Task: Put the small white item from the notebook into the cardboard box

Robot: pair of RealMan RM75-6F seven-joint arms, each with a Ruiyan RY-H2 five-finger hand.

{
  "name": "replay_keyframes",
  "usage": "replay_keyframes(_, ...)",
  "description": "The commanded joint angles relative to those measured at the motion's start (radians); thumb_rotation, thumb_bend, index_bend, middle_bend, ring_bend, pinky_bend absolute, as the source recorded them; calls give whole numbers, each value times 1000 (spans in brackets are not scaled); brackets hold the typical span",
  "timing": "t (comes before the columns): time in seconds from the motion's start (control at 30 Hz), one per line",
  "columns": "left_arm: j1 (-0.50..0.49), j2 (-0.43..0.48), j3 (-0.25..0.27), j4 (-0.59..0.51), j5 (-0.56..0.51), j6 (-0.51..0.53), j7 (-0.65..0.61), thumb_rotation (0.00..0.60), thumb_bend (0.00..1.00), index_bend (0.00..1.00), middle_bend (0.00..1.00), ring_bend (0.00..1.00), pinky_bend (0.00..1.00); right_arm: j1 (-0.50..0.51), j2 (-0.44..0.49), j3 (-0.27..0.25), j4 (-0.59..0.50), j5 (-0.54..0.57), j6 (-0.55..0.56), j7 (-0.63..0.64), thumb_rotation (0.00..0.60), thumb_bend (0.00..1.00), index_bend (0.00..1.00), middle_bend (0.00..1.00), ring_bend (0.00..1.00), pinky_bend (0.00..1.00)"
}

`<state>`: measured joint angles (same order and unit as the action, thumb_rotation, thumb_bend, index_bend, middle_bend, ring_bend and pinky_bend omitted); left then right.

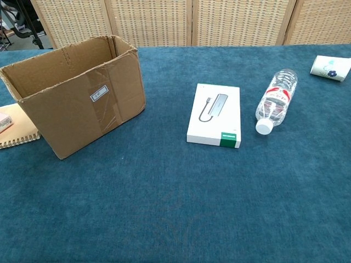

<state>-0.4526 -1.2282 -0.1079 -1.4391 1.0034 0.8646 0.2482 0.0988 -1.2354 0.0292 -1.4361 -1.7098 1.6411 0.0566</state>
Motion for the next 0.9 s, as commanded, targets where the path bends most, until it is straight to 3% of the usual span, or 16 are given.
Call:
replay_keyframes(0.03,-5,22,19,-36,-50,-5,53,600,203,186,0,0,0,0,0,-1,1,-2,2,1,600,131,79,0,0,0)
replay_keyframes(0.37,-50,-12,31,-11,-108,-24,124,600,203,130,0,0,0,-2,0,-2,-1,-2,3,-1,600,131,79,0,0,0)
replay_keyframes(0.9,-89,-79,31,55,-132,-21,138,600,203,129,0,0,0,-2,0,1,4,1,8,10,600,132,79,0,0,0)
